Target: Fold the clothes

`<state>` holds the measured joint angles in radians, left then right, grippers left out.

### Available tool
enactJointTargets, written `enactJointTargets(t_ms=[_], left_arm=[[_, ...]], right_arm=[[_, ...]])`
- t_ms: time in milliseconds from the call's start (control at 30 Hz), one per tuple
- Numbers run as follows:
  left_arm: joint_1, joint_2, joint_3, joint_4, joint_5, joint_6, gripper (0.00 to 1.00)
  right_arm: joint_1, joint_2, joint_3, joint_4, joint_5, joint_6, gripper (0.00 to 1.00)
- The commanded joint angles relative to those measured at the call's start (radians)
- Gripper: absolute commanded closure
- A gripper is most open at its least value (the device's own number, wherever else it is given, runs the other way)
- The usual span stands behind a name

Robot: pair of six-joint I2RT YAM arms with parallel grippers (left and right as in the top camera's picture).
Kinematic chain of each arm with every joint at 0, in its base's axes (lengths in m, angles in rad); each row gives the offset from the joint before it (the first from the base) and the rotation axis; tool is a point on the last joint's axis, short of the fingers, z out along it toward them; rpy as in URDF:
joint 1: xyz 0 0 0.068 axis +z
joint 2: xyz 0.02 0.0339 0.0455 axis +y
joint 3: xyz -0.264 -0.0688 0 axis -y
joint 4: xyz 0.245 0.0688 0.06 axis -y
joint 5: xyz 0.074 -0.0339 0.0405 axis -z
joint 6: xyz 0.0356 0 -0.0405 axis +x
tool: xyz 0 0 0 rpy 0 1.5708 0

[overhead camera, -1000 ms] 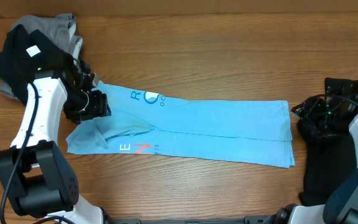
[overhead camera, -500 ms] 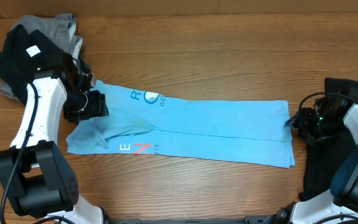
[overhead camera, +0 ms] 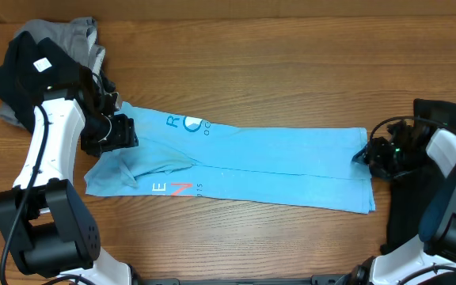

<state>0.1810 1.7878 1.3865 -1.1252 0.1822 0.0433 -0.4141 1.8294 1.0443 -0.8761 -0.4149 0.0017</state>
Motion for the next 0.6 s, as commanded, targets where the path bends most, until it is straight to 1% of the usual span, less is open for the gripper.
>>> enactJointTargets(t_ms=[0,33,100,167,233,333,400,433,567], left_arm=[[0.002,-0.015,0.023,0.003,-0.006,-0.014,0.33],[0.002,-0.015,0.023,0.003,-0.006,-0.014,0.34],[0.002,-0.015,0.023,0.003,-0.006,-0.014,0.34],[0.002,-0.015,0.023,0.003,-0.006,-0.014,0.34],[0.002,-0.015,0.023,0.003,-0.006,-0.014,0.34],[0.002,-0.015,0.023,0.003,-0.006,-0.014,0.34],[0.002,-0.015,0.023,0.003,-0.006,-0.014,0.34],[0.002,-0.015,0.023,0.003,-0.006,-0.013,0.34],[0.002,-0.015,0.023,0.004,-0.006,-0.013,0.34]], right_arm=[[0.029,0.034,-0.011,0.003,-0.021,-0.002,0.54],[0.032,0.034,-0.011,-0.001,-0.021,-0.002,0.59],[0.032,0.034,-0.011,-0.008,-0.011,-0.002,0.62],[0.032,0.034,-0.011,-0.015,0.003,0.000,0.69],[0.031,0.034,-0.011,-0.019,0.020,0.003,0.71],[0.031,0.034,-0.011,-0.019,0.051,0.037,0.82],[0.031,0.034,-0.004,-0.022,0.045,0.051,0.94],[0.031,0.034,0.006,-0.031,0.032,0.051,0.96],[0.031,0.027,0.098,-0.115,0.033,0.038,0.96]])
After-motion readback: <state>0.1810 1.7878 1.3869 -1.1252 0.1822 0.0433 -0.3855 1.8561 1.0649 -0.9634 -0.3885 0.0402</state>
